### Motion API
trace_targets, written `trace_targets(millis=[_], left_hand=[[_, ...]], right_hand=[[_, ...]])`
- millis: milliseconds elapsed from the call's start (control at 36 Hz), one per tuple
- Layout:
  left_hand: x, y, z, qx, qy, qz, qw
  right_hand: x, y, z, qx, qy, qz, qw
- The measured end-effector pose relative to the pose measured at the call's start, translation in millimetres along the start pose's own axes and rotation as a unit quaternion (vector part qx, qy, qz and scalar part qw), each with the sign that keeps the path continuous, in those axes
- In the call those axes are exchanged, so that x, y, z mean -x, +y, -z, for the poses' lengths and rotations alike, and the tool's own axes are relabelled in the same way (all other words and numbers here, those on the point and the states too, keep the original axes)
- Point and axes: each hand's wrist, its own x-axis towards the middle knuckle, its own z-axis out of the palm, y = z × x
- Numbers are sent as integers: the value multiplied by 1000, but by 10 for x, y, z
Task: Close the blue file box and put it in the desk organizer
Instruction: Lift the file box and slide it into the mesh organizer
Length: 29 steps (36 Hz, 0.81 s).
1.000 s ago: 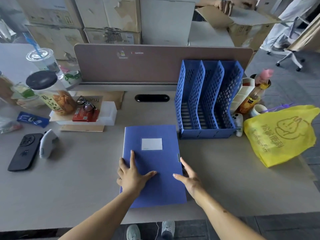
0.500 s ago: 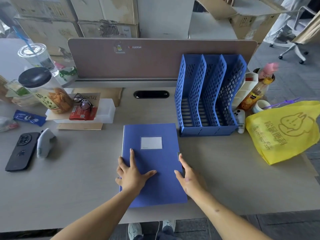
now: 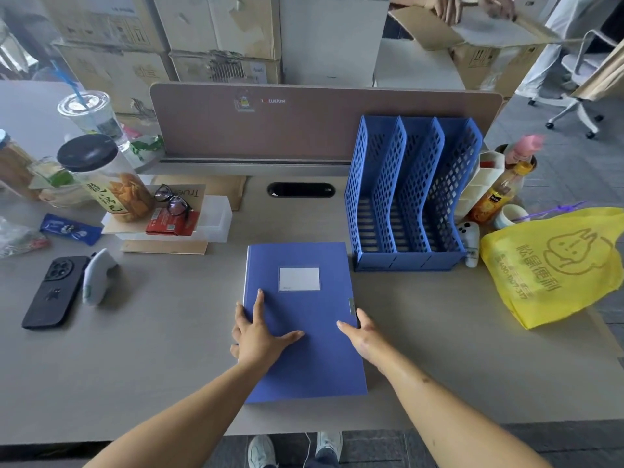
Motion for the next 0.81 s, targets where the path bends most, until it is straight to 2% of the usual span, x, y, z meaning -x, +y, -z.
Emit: trace_targets(millis=[83, 194, 306, 417, 556, 722, 806], left_hand=[[6, -81, 32, 33, 6, -13, 999], [-16, -198, 115, 97, -1, -24, 995], [-25, -263, 249, 166, -5, -49, 985], [16, -149, 400, 194, -6, -101, 976], [20, 201, 612, 206, 8, -191, 960], [-59, 759, 839, 194, -28, -282, 939], [-99, 1051, 890, 177, -47, -322, 929]], right_hand=[[98, -8, -25, -78, -12, 17, 997], [175, -53, -84, -94, 3, 47, 994], [329, -253, -81, -111, 8, 137, 984], [467, -506, 22, -93, 57, 222, 969], [682, -900, 307, -91, 119, 334, 930], [1080, -1258, 852, 13, 69, 329, 942], [1290, -1393, 1059, 30, 98, 319, 942]])
